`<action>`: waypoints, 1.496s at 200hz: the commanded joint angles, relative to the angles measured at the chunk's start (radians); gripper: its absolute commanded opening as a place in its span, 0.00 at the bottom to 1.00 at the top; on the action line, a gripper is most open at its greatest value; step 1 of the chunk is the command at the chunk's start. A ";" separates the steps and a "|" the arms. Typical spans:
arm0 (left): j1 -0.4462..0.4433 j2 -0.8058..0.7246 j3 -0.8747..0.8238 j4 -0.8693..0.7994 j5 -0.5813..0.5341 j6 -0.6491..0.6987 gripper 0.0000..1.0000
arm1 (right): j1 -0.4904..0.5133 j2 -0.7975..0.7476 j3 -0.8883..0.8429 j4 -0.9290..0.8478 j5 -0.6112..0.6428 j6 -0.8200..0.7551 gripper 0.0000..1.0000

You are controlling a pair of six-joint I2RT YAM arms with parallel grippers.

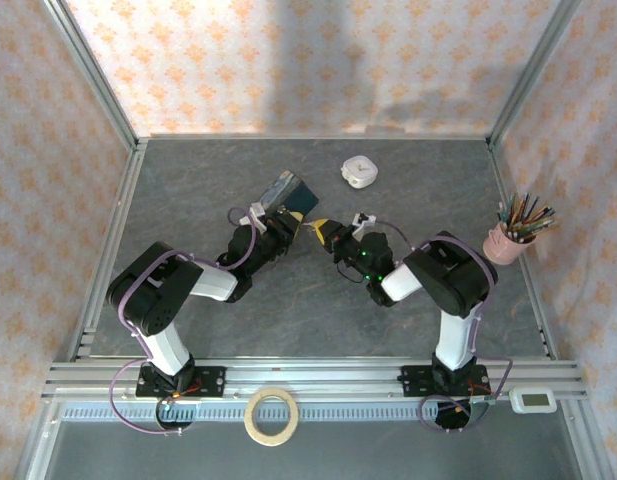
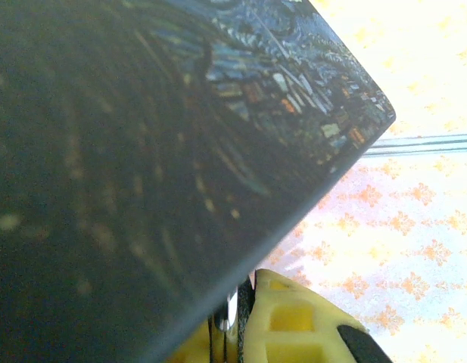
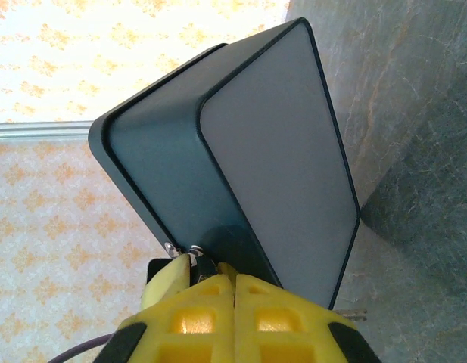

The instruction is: Unlock the padlock with the key

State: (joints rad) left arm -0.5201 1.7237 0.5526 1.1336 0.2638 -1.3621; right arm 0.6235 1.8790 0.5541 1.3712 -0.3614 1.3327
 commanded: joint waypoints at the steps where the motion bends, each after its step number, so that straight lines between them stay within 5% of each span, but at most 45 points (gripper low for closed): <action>1: -0.018 0.006 0.026 0.098 -0.008 0.000 0.00 | 0.010 0.012 0.020 0.065 0.012 0.008 0.00; 299: -0.034 0.033 0.068 -0.027 0.012 0.078 0.00 | 0.064 -0.025 0.171 -0.077 -0.150 -0.179 0.00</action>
State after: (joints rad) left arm -0.5095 1.7416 0.5732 1.1046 0.1440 -1.3258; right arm 0.6506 1.8763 0.6559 1.2034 -0.3668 1.1900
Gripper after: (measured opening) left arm 0.106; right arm 0.042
